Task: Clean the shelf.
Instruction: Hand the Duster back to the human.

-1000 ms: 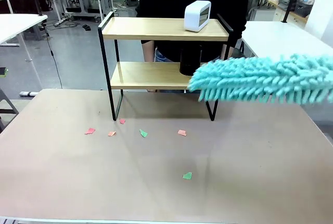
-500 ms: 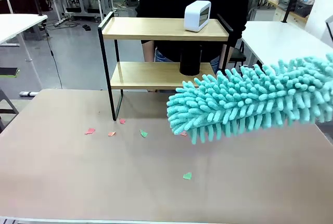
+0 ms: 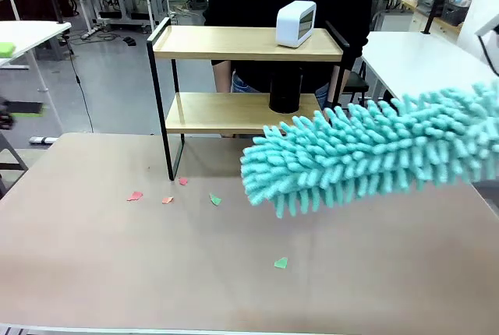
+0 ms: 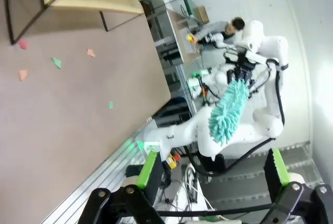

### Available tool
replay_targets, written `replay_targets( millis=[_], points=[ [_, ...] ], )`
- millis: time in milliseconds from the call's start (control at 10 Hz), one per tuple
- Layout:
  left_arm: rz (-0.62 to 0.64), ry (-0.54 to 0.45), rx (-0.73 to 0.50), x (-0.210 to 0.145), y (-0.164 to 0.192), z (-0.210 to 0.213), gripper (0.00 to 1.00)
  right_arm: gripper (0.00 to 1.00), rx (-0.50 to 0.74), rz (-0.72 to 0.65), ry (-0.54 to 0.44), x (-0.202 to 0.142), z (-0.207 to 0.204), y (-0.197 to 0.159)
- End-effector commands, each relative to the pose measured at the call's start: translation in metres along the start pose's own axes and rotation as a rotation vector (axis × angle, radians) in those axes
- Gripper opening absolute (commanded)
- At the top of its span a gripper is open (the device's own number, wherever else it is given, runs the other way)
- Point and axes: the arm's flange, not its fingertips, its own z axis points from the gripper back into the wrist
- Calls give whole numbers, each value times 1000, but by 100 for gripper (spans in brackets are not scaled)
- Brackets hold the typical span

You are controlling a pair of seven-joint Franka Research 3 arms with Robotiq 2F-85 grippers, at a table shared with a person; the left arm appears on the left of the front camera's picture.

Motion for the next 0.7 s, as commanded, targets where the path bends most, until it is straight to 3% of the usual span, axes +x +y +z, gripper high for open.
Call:
replay_targets(
  millis=[0,300,500,600],
  points=[
    [65,129,-70,-5,17,-81,100,11,-33,19,37,39,12,-14],
    [105,183,-82,-12,34,-148,100,11,-26,44,127,93,11,-30],
    [106,416,-134,-33,38,-183,100,11,-16,74,131,115,9,-42],
    [94,472,-139,-41,40,-198,100,11,2,89,125,121,8,-46]
  ],
)
